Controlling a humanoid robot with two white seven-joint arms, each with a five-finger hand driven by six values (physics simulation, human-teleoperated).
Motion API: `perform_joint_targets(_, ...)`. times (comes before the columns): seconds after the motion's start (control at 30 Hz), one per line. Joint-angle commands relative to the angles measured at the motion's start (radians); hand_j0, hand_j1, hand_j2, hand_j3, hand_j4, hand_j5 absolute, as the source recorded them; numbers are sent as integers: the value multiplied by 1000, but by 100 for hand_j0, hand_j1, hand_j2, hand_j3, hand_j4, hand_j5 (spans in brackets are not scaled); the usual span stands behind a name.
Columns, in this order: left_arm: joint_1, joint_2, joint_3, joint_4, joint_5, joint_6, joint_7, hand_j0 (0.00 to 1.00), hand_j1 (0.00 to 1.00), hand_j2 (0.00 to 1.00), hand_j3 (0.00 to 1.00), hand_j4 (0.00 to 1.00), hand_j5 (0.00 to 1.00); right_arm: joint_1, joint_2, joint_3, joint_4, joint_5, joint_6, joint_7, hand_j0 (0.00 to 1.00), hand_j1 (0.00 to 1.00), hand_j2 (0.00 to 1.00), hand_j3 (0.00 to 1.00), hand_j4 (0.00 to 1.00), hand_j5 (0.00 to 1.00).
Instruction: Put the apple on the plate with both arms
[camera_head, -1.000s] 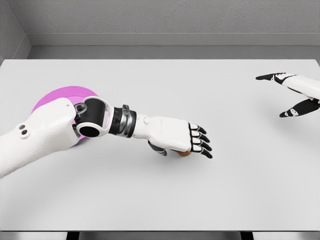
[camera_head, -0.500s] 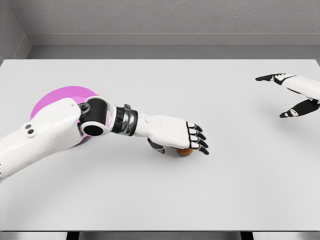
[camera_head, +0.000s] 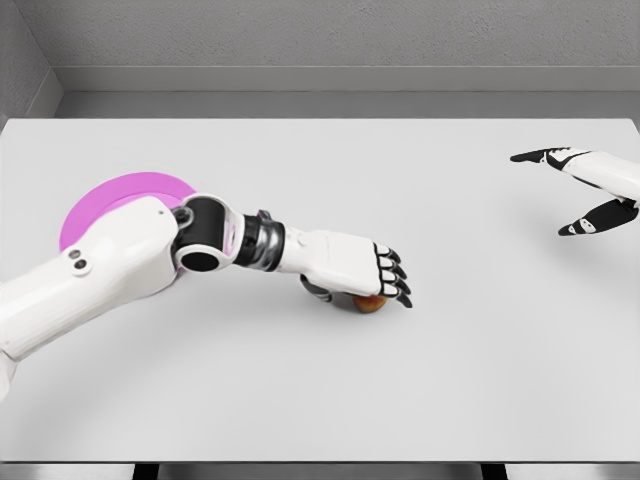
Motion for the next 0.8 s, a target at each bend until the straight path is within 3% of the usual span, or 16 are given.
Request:
perform_joint_targets(0.0, -2, -8, 1, -3, 5, 2, 1, 90, 90, 90, 90, 90, 90, 0, -2, 0, -1, -7, 3, 0, 100, 100, 100, 100, 100, 100)
perform_joint_targets(0.67, -3, -15, -19, 5, -10, 2, -4, 89, 89, 89, 89, 89, 89, 2, -3, 0, -1, -7, 3, 0, 100, 100, 100, 100, 100, 100)
perform_joint_targets(0.77, -3, -35, -20, 46, -12, 2, -4, 89, 89, 89, 89, 89, 89, 0, 5, 0, -1, -7, 3, 0, 100, 100, 100, 100, 100, 100)
